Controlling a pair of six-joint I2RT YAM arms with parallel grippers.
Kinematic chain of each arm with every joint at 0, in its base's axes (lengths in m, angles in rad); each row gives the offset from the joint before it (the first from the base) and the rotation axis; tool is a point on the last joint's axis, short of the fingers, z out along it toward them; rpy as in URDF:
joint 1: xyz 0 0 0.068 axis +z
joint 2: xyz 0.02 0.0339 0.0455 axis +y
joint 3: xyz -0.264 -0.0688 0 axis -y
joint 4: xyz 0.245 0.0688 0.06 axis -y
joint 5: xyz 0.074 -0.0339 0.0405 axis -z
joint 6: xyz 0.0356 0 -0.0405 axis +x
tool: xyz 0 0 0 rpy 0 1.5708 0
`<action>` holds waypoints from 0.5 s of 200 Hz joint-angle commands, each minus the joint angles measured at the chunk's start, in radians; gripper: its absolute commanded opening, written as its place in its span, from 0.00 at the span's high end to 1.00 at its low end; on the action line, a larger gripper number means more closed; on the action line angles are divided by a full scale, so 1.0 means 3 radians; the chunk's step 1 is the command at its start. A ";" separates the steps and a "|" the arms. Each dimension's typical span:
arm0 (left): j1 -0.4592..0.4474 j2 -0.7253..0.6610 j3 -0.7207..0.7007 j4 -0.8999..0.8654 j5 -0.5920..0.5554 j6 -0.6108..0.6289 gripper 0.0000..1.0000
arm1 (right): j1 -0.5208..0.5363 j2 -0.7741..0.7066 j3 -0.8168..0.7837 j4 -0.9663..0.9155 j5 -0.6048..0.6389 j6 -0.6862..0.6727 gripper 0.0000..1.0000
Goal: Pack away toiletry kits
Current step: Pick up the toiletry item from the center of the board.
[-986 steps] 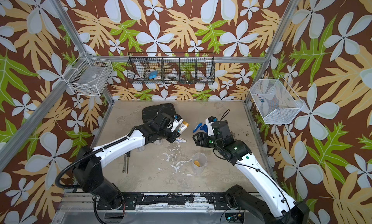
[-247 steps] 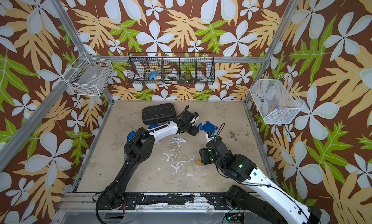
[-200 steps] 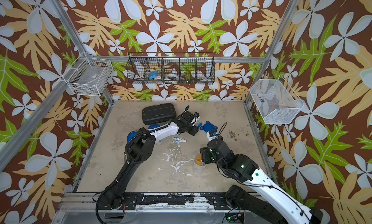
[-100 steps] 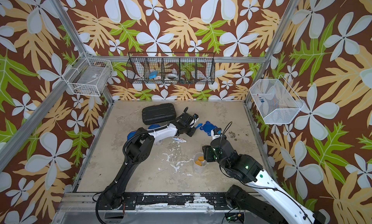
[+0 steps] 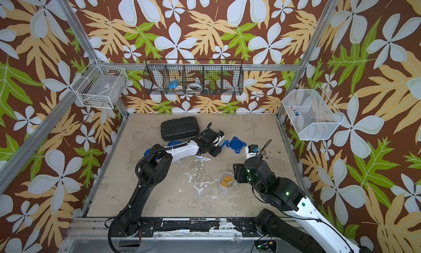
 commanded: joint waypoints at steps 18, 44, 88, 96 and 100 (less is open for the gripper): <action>0.0000 0.0237 0.0236 -0.0294 -0.0141 0.0025 0.47 | -0.0001 -0.0021 0.0061 -0.0185 -0.0006 0.0014 0.38; 0.0000 0.0397 0.0444 -0.0306 -0.0100 -0.0005 0.50 | 0.0003 -0.0055 0.0098 -0.0287 0.0027 -0.0028 0.38; -0.0014 0.0378 0.0409 -0.0371 -0.0074 -0.0023 0.66 | -0.0001 -0.0006 0.0117 -0.0208 0.0030 -0.0114 0.35; -0.0027 0.0325 0.0330 -0.0355 -0.0074 -0.0022 0.67 | 0.0001 0.0022 0.0102 -0.0163 0.0001 -0.0124 0.35; -0.0033 0.0305 0.0297 -0.0353 -0.0074 -0.0016 0.68 | -0.0003 0.0039 0.0095 -0.0140 -0.0017 -0.0125 0.35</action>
